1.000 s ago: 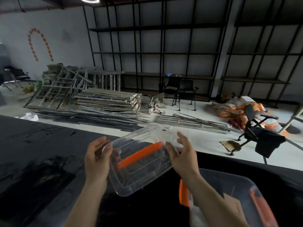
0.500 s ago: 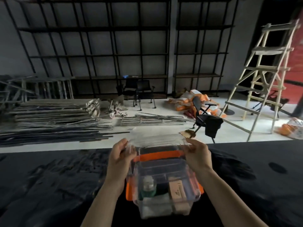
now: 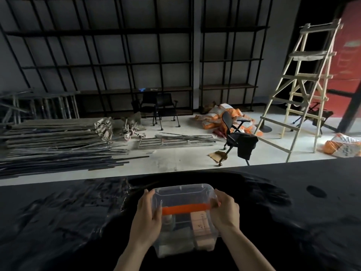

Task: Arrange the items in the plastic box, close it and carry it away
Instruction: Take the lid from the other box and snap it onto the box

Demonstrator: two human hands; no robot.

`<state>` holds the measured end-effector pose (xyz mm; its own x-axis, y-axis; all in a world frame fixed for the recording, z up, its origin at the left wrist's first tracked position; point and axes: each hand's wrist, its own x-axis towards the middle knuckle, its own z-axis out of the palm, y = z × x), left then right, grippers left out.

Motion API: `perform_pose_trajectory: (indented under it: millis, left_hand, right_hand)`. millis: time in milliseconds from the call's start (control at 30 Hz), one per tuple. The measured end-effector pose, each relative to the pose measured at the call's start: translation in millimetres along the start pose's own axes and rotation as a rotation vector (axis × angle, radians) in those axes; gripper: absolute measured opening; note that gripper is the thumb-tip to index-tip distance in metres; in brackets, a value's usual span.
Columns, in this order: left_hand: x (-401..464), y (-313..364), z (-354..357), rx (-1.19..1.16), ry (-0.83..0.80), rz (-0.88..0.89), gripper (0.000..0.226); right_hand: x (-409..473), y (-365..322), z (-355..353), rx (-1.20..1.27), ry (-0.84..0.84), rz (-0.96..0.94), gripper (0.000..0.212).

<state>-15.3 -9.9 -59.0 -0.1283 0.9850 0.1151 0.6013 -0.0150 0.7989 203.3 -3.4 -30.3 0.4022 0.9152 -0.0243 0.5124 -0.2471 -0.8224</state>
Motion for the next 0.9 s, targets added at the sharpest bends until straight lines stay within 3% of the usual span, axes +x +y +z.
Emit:
perform_pose_trajectory:
  millis: [233, 400, 567, 667, 767, 867, 900]
  left_hand:
    - [3, 1, 1, -0.033, 0.001, -0.036, 0.058]
    - [6, 1, 2, -0.010, -0.003, -0.062, 0.057]
    - [5, -5, 3, 0.086, 0.011, -0.081, 0.057]
    - [8, -8, 3, 0.023, -0.026, -0.117, 0.056]
    - [7, -1, 0, -0.141, 0.016, -0.235, 0.064]
    - [5, 0, -7, -0.346, 0.094, -0.541, 0.088]
    - [4, -2, -10, -0.361, 0.082, -0.600, 0.082]
  right_hand:
    - [4, -2, 2, -0.031, -0.070, 0.022, 0.014]
    - [7, 0, 1, -0.068, -0.140, 0.014, 0.032]
    - [6, 3, 7, -0.066, -0.140, 0.077, 0.027]
    - [8, 2, 6, -0.074, -0.142, 0.109, 0.030]
    - [8, 3, -1, -0.038, -0.150, 0.162, 0.051]
    - [12, 6, -8, 0.029, -0.135, 0.246, 0.075]
    - [13, 7, -10, 0.045, -0.145, 0.272, 0.077]
